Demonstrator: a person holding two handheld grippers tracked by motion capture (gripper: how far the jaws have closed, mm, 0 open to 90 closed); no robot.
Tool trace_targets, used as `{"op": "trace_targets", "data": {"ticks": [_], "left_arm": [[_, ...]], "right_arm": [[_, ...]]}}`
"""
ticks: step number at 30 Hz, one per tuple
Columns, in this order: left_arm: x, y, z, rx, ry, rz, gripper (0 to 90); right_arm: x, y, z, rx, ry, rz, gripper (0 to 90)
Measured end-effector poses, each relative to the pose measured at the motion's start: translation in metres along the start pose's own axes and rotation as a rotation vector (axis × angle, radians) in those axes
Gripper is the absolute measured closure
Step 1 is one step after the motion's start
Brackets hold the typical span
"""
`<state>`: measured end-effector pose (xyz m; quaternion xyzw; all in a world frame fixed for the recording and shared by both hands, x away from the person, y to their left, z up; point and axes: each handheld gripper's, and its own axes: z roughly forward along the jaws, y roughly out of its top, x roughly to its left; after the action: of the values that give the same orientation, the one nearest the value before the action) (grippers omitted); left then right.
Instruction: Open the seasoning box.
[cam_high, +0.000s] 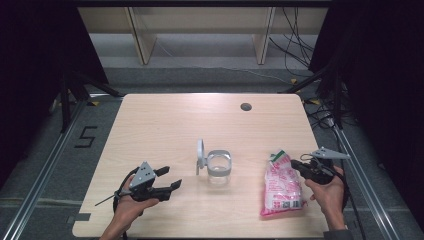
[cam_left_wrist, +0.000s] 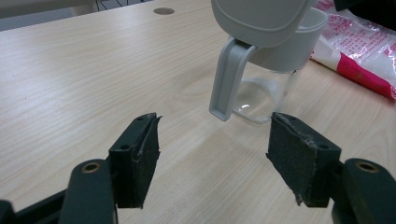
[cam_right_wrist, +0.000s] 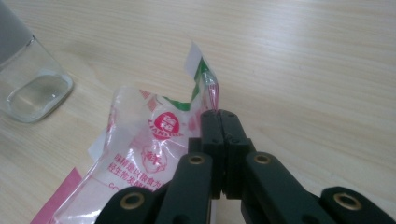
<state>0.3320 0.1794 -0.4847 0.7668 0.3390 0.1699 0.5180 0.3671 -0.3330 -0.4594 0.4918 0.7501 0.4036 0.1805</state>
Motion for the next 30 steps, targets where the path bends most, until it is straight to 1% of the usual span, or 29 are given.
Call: {"op": "trace_targets", "data": {"ticks": [1, 2, 3, 4, 5, 6, 7, 8, 9, 10, 11, 13, 14, 16, 17, 18, 19, 20, 21, 23, 24, 25, 26, 27, 28, 29, 30], "left_arm": [[0.0, 0.0, 0.0, 0.002, 0.0, 0.002, 33.2], [0.0, 0.0, 0.0, 0.002, 0.0, 0.002, 33.1], [0.0, 0.0, 0.0, 0.002, 0.003, 0.0, 33.2], [0.0, 0.0, 0.0, 0.002, 0.001, 0.001, 33.2], [0.0, 0.0, 0.0, 0.002, -0.001, 0.002, 33.2], [0.0, 0.0, 0.0, 0.003, -0.001, 0.001, 33.2], [0.0, 0.0, 0.0, 0.003, -0.001, 0.001, 33.2], [0.0, 0.0, 0.0, 0.002, -0.001, 0.0, 33.2], [0.0, 0.0, 0.0, 0.003, 0.0, 0.002, 33.2], [0.0, 0.0, 0.0, 0.001, -0.001, 0.001, 33.2], [0.0, 0.0, 0.0, 0.0, 0.0, -0.001, 33.2], [0.0, 0.0, 0.0, 0.0, 0.0, -0.002, 33.2], [0.0, 0.0, 0.0, -0.001, 0.0, -0.002, 33.2], [0.0, 0.0, 0.0, 0.001, 0.001, 0.001, 33.2], [0.0, 0.0, 0.0, 0.002, 0.0, 0.003, 33.2], [0.001, 0.0, 0.001, 0.001, 0.002, -0.003, 33.2], [0.001, 0.0, 0.0, 0.006, 0.006, -0.001, 33.3], [0.001, 0.0, 0.001, 0.003, 0.006, -0.003, 33.3], [0.001, 0.0, 0.001, 0.005, 0.006, -0.004, 33.3], [0.001, 0.0, 0.001, 0.006, 0.006, -0.006, 33.2], [0.001, 0.0, 0.001, 0.006, 0.005, -0.006, 33.2], [0.001, 0.0, 0.001, 0.006, 0.004, -0.004, 33.2], [0.0, 0.0, 0.001, 0.006, 0.002, -0.004, 33.2], [0.0, 0.0, 0.002, -0.002, 0.001, -0.013, 33.2], [0.0, 0.0, 0.002, 0.006, 0.002, -0.005, 33.2], [0.0, 0.0, 0.002, 0.006, 0.002, -0.005, 33.2], [0.001, 0.0, 0.002, 0.006, 0.003, -0.004, 33.2]], "right_arm": [[-0.001, -0.002, -0.003, -0.007, -0.006, 0.002, 90.0], [0.002, -0.005, -0.007, -0.002, 0.0, 0.043, 90.0], [0.004, -0.01, -0.009, -0.018, 0.002, 0.043, 90.0], [0.004, -0.01, -0.009, -0.018, 0.002, 0.043, 90.0], [0.004, -0.01, -0.011, -0.014, 0.013, 0.026, 90.0], [0.005, -0.013, -0.014, -0.011, 0.002, 0.044, 90.0], [0.005, -0.013, -0.014, -0.011, 0.002, 0.044, 90.0], [0.002, -0.013, -0.014, -0.021, -0.016, 0.01, 90.0], [0.001, -0.014, -0.016, -0.013, -0.003, 0.024, 90.0], [-0.001, -0.014, -0.015, -0.024, -0.025, 0.017, 90.0], [0.002, -0.015, -0.017, -0.012, -0.023, 0.055, 89.9], [0.002, -0.015, -0.017, -0.012, -0.027, 0.056, 89.1], [0.001, -0.016, -0.017, -0.015, -0.032, 0.045, 88.2], [0.001, -0.017, -0.017, -0.004, -0.042, 0.05, 87.8], [-0.003, -0.018, -0.017, -0.019, -0.037, 0.021, 88.2], [0.0, -0.019, -0.019, -0.011, -0.041, 0.055, 89.3], [-0.004, -0.019, -0.02, -0.021, -0.058, 0.026, 90.0], [-0.004, -0.019, -0.02, -0.021, -0.058, 0.026, 90.0], [-0.004, -0.021, -0.023, -0.017, -0.061, 0.053, 90.0], [-0.007, -0.022, -0.023, -0.025, -0.06, 0.048, 90.0], [-0.004, -0.023, -0.025, -0.016, -0.057, 0.095, 90.0], [-0.008, -0.024, -0.025, -0.033, -0.063, 0.043, 90.0], [-0.006, -0.025, -0.026, -0.033, -0.046, 0.074, 90.0], [-0.008, -0.025, -0.026, -0.037, -0.048, 0.065, 90.0], [-0.007, -0.026, -0.026, -0.039, -0.058, 0.069, 89.7], [-0.007, -0.027, -0.026, -0.039, -0.062, 0.084, 86.9], [-0.007, -0.027, -0.026, -0.038, -0.074, 0.104, 73.0]]}}
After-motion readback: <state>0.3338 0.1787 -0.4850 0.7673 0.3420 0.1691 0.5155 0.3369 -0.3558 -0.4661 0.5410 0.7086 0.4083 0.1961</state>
